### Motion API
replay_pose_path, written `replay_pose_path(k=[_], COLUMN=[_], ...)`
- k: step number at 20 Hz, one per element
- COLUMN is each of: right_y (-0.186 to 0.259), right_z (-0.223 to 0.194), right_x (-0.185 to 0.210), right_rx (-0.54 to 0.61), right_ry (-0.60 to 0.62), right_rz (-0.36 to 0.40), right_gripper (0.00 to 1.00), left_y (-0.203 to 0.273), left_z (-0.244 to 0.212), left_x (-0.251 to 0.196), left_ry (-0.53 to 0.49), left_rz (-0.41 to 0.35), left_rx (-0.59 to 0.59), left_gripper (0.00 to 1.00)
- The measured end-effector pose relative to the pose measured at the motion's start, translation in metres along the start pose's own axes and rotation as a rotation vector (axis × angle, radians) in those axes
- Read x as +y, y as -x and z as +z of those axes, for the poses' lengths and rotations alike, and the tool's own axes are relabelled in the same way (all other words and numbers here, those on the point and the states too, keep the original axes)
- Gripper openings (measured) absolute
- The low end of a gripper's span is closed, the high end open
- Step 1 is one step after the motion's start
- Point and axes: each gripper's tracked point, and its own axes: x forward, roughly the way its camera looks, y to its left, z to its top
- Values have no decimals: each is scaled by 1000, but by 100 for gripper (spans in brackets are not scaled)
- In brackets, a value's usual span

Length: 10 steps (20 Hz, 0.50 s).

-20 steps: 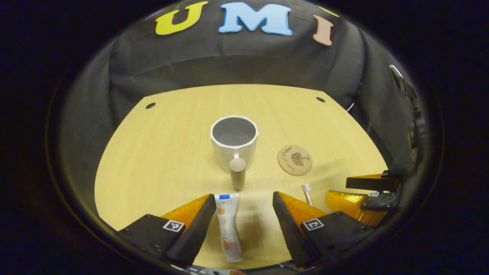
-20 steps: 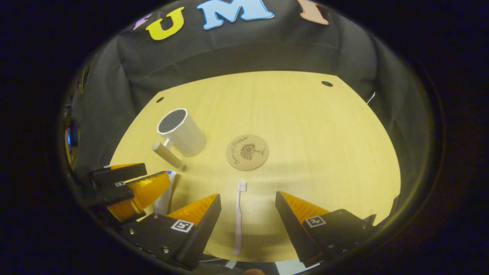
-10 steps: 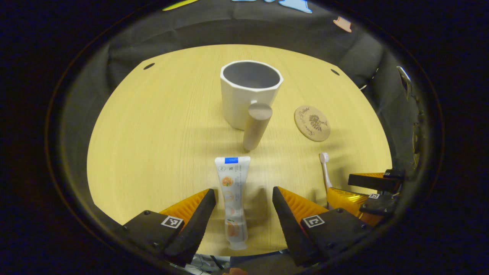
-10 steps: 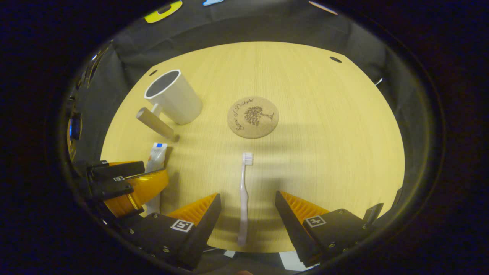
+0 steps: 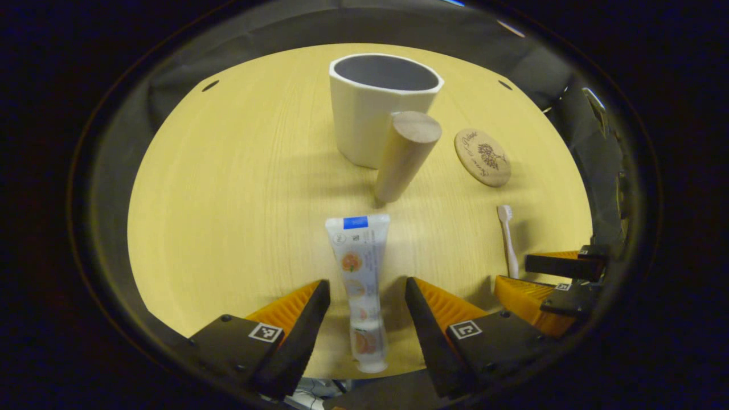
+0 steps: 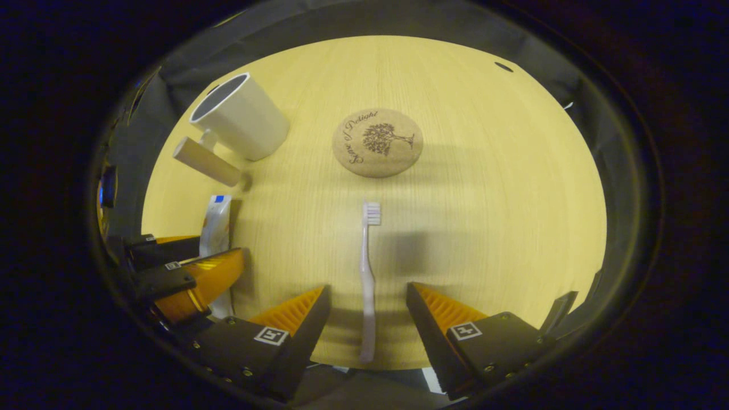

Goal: Put the toothbrush and toothpaste on the desktop into the cup, then pick up the cup and place it on the coaster on the desktop.

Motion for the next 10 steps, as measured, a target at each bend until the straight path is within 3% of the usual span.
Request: replay_pose_path(k=[1,2,4,5,6,7,8,9,10], right_y=[-2,-3,-2,-2,-3,0,-3,-4,-3], right_z=[0,-3,-4,-5,-5,-6,-4,-7,-6], right_x=[1,5,0,-1,0,-3,-6,-6,-7], right_rx=[6,24,39,47,51,55,50,66,63], right_ry=[-6,-3,11,20,23,31,9,15,15], right_rz=[-4,14,-17,-15,-9,-17,-35,-23,-17], right_gripper=[81,67,62,44,43,43,41,14,15], left_y=[2,0,-2,-3,-2,-3,-1,0,-2], left_z=[2,1,2,1,2,3,2,2,3], left_x=[1,2,3,7,9,10,11,11,10], left_ry=[-3,-3,-4,0,7,11,9,8,14], left_rz=[3,3,12,21,32,37,38,39,38], left_rx=[-1,1,-1,0,0,3,5,4,-3], left_gripper=[84,79,66,56,55,44,42,43,43])
